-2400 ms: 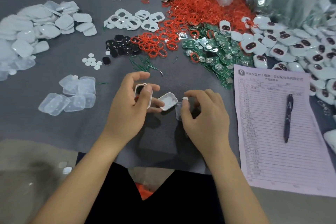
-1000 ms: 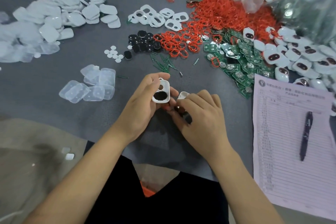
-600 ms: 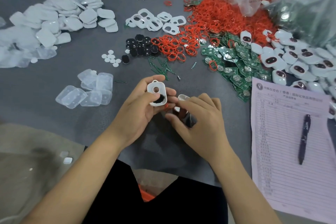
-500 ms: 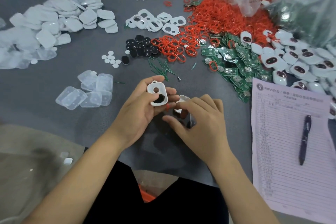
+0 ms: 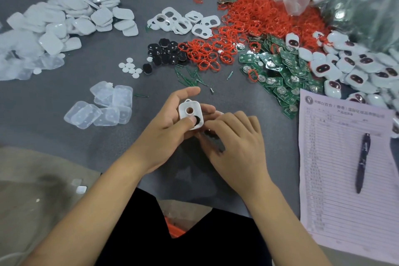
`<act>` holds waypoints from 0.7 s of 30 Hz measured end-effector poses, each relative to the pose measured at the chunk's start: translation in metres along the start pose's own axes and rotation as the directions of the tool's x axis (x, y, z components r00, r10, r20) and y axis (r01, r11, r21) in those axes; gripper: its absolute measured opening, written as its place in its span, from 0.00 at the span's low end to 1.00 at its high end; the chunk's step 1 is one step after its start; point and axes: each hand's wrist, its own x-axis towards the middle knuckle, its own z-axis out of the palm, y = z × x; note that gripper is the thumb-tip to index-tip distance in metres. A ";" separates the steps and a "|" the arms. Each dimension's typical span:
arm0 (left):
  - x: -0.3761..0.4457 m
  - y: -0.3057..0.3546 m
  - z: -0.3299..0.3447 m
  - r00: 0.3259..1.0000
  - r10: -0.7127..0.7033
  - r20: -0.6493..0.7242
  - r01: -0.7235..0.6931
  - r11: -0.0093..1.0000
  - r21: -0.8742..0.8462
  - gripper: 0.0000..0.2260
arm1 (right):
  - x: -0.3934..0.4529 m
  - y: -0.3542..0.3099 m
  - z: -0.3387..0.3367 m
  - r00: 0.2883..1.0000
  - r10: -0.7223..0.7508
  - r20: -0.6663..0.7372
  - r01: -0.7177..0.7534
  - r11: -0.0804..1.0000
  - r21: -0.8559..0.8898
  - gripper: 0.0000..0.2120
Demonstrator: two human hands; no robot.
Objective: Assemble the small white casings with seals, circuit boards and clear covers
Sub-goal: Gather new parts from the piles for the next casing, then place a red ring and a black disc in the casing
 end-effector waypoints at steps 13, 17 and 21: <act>-0.003 0.005 0.001 0.999 -0.030 0.044 0.039 0.978 -0.203 0.21 | 0.002 0.014 -0.016 0.923 0.373 -0.090 -0.357 0.921 0.154 0.02; -0.004 0.002 0.003 0.999 -0.039 0.014 0.041 0.982 -0.183 0.13 | -0.002 0.024 -0.020 0.711 0.674 -0.202 -0.693 0.720 -0.039 0.04; -0.004 0.002 0.003 1.000 -0.014 0.007 0.015 0.991 -0.135 0.10 | -0.002 0.020 -0.016 0.792 0.573 -0.211 -0.592 0.805 -0.036 0.08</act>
